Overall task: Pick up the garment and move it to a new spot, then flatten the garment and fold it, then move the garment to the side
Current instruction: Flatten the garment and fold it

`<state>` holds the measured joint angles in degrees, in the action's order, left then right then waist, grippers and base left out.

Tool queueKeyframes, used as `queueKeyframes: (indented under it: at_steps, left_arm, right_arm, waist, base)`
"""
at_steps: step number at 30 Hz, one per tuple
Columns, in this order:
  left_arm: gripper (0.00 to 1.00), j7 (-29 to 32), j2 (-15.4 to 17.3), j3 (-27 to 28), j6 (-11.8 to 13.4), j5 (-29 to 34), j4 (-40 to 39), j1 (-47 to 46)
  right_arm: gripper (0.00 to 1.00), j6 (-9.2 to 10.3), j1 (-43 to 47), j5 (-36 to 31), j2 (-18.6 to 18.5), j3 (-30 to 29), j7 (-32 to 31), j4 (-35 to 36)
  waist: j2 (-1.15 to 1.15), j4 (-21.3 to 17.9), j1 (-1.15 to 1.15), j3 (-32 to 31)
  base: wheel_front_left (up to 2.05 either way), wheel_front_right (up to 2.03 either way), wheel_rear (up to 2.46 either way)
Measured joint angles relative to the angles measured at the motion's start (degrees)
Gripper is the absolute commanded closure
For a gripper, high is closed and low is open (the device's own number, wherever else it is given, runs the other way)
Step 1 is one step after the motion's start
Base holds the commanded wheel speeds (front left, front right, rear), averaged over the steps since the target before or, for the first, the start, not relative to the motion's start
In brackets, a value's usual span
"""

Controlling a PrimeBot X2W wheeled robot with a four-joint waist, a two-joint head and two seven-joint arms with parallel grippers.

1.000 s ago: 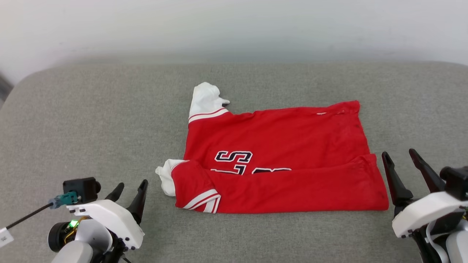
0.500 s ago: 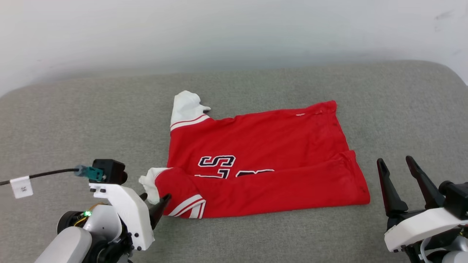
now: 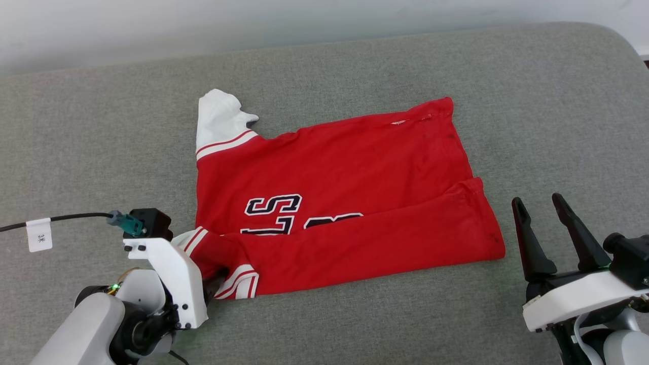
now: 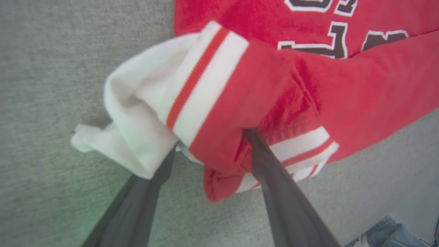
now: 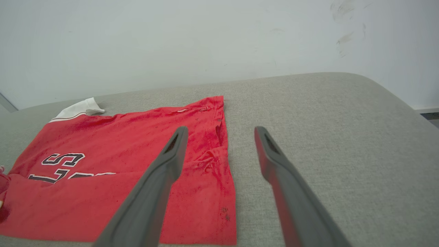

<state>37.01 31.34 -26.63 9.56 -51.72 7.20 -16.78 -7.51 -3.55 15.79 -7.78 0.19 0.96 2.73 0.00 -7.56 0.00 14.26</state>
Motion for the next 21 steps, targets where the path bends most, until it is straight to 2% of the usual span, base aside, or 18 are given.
queueKeyframes:
  at_steps: [1,2,3,4,8,11,17,21]
  left_arm:
    - [0.27,0.15,-0.21,-0.19,-0.45,-0.10,0.37,-0.33]
    - [0.60,0.19,-0.64,-0.21,-0.64,-0.54,0.66,-0.49]
    - [0.82,0.22,-0.78,-0.30,-0.94,-0.57,0.99,-0.73]
    - [1.00,0.21,-0.88,-0.43,-1.03,-0.55,1.25,-0.96]
    - [1.00,-2.19,-2.54,-1.00,-2.10,-0.21,1.86,-1.25]
    - [1.00,-4.15,-2.72,-1.11,-2.49,0.69,1.45,-1.03]
    - [1.00,-6.45,-2.98,-1.11,-2.48,1.82,-2.10,-0.80]
    - [1.00,-6.95,-3.18,-1.32,-2.53,2.48,-4.53,-1.65]
  right_arm:
    - [0.00,0.00,-0.23,0.25,-0.08,0.08,0.01,-0.10]
    - [0.00,0.00,-0.42,0.38,-0.12,0.10,0.00,-0.27]
    - [0.00,0.00,-0.62,0.51,-0.26,0.11,-0.08,-0.46]
    - [0.00,0.00,-0.76,0.80,-0.48,0.09,-0.41,-0.59]
    - [0.00,0.00,-1.30,3.67,-2.09,-0.83,-3.74,-1.90]
    - [0.00,0.00,-1.34,7.26,-3.71,-1.49,-9.12,-3.70]
    - [0.00,0.01,-2.95,11.90,-6.98,-4.12,-26.38,-9.44]
    - [0.00,0.01,-6.42,13.77,-7.87,-4.14,-34.24,-12.14]
  waist:
    - [0.00,-0.12,0.00,0.41]
    - [0.00,-0.21,0.00,0.69]
    - [0.00,-0.23,0.00,0.88]
    - [0.00,-0.15,-0.01,0.96]
    - [0.00,0.62,0.00,0.19]
    - [0.00,1.26,0.00,-0.66]
    - [0.00,3.19,0.00,-1.56]
    - [0.00,4.66,0.00,-0.68]
  base:
    - [0.00,0.00,0.00]
    - [0.00,0.00,0.00]
    - [0.00,0.00,0.00]
    - [0.00,0.00,0.00]
    - [0.00,0.00,0.00]
    - [0.00,0.00,0.00]
    - [0.00,0.00,0.00]
    - [0.00,0.00,0.00]
